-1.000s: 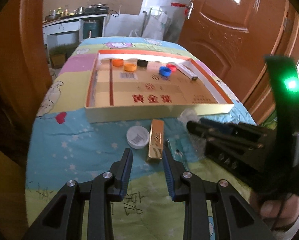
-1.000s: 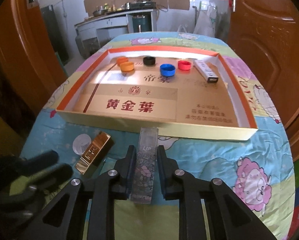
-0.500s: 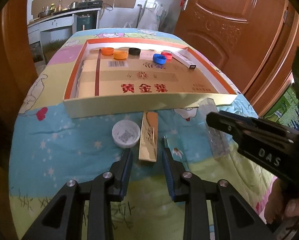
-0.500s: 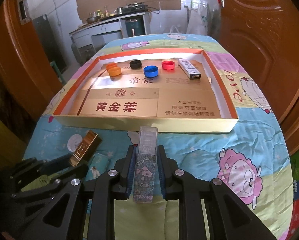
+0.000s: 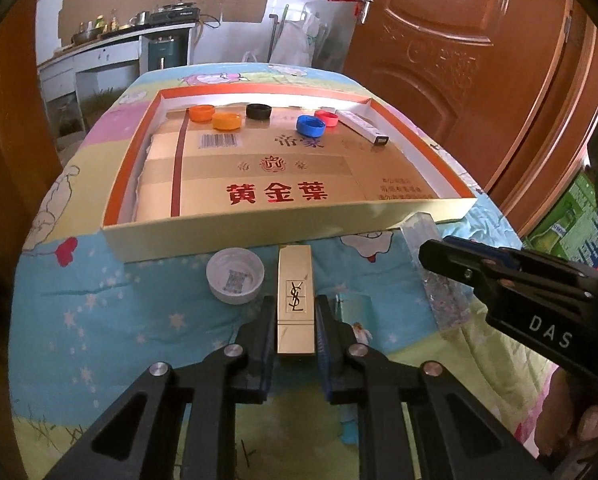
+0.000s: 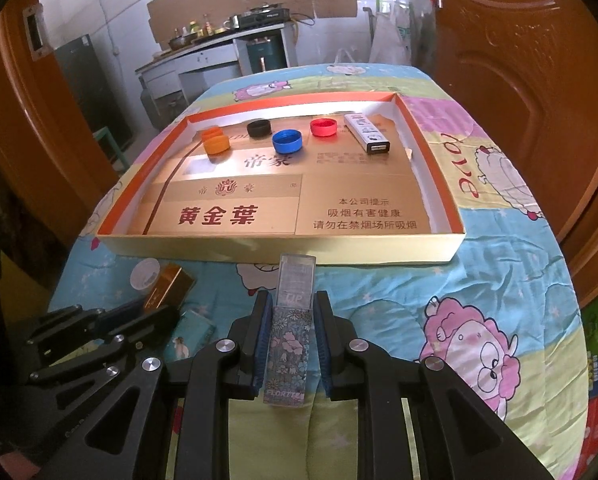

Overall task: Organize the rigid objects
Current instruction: 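Carry the clear bottle in the right tool and gold lipstick box in the left tool over the box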

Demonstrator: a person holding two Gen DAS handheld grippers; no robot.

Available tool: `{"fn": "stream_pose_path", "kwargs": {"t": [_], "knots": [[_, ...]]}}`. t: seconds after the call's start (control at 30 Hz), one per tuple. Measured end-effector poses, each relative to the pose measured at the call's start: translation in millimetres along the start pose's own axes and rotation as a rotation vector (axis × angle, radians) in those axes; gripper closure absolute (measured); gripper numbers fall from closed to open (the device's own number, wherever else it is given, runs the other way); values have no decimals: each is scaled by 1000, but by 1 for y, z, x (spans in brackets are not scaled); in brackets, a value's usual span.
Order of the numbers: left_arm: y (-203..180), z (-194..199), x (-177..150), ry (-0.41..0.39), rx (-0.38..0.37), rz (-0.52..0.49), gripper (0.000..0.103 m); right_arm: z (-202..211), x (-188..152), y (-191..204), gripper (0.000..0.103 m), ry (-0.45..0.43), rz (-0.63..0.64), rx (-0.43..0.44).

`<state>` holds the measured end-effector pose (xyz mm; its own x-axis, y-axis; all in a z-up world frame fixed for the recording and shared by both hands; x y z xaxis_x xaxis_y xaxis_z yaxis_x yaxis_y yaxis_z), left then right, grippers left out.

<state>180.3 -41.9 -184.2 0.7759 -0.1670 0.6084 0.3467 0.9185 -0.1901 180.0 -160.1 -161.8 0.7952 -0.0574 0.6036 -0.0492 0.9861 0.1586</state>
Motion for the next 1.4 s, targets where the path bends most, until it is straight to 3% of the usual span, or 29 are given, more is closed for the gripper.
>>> {"fn": "stream_pose_path", "kwargs": {"t": [0.47, 0.83, 0.93, 1.0, 1.13, 1.23, 1.27, 1.3, 1.4], "knots": [[-4, 33, 10, -66, 10, 12, 85, 15, 6, 5, 83, -39, 23, -2], [-7, 52, 22, -112, -5, 20, 85, 21, 4, -2, 91, -39, 13, 26], [-7, 52, 21, -113, -12, 23, 85, 16, -3, -5, 76, -12, -15, 62], [-6, 51, 21, -112, -17, 27, 85, 9, -7, -5, 50, 17, -37, 77], [-4, 50, 19, -108, -22, 35, 85, -1, -6, -1, 48, 24, -6, 22], [-1, 51, 17, -109, -20, 43, 85, -10, -4, 3, 49, 20, 47, -47], [1, 51, 17, -109, -19, 46, 85, -11, -4, 4, 62, 19, 61, -63], [3, 52, 16, -109, -18, 50, 85, -13, -6, 6, 82, 22, 73, -75], [8, 52, 15, -109, -16, 62, 85, -12, -9, 10, 83, 24, 91, -83]]}}
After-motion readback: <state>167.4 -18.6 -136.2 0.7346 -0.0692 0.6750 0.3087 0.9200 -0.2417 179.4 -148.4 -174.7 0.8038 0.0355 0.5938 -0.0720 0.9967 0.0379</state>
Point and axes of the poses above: each gripper's, at about its wrist camera, not at the fingertips, and z roughly against the way its jaws point, y to its left, x to its top, the point moved 8 cm from there along -z, roughly the way its jaws point, and after that the axes turned 1 degree about x, right-handed, at the moved point
